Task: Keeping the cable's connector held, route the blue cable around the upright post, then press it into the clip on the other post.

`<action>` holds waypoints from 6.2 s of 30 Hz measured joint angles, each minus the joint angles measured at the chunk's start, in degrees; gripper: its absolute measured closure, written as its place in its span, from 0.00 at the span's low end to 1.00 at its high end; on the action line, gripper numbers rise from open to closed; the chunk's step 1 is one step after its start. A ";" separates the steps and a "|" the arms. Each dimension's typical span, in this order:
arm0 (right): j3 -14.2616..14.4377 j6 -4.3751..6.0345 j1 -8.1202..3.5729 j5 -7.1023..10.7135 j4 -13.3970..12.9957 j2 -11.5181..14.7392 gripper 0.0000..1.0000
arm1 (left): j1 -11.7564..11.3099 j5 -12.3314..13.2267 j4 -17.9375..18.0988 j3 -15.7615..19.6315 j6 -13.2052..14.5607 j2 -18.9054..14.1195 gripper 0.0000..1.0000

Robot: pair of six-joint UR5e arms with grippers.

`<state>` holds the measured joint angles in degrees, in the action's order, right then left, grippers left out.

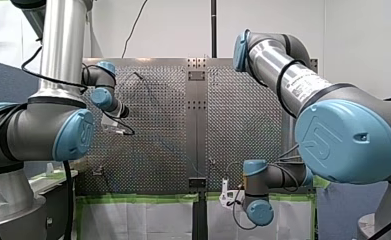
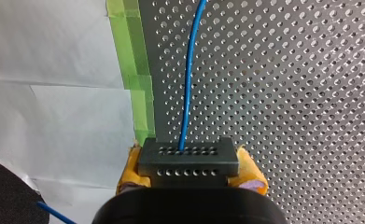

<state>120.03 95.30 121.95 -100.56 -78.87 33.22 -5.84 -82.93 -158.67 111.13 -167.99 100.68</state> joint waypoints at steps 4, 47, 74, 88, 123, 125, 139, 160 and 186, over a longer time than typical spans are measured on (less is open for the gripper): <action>0.01 0.00 0.00 0.01 0.01 -0.01 1.00 | -0.48 0.62 0.35 0.57 -1.37 -0.21 0.00; -0.12 0.01 -0.01 0.10 -0.26 0.01 1.00 | -0.83 6.53 7.96 11.80 -2.04 -7.97 0.00; -1.45 0.27 -0.60 0.33 1.08 0.03 1.00 | -0.96 -1.23 -3.70 11.80 4.63 -21.29 0.00; -3.37 0.31 -1.81 0.57 3.85 0.03 1.00 | -0.98 -8.32 -11.90 7.89 12.90 -25.23 0.00; -3.52 -0.62 -1.50 2.67 3.83 -0.01 1.00 | 6.22 -10.81 -30.17 -10.23 33.46 -23.42 0.00; -3.53 -0.62 -1.50 2.75 3.81 -0.01 1.00 | 6.61 -10.59 -30.37 -10.29 34.45 -23.17 0.00; -3.61 -0.62 -1.54 3.24 3.88 -0.01 1.00 | 9.83 -11.16 -32.28 -11.43 42.31 -22.47 0.00; -3.68 -0.51 -1.69 3.69 3.80 -0.02 1.00 | 10.93 -12.62 -35.31 -16.67 53.11 -17.71 0.00; -3.87 -0.37 -1.83 4.26 3.76 0.00 1.00 | 11.93 -14.51 -37.94 -19.13 67.25 -16.16 0.00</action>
<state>116.16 94.93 120.12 -96.30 -75.11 33.22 6.09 -97.44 -196.61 92.00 -100.74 84.51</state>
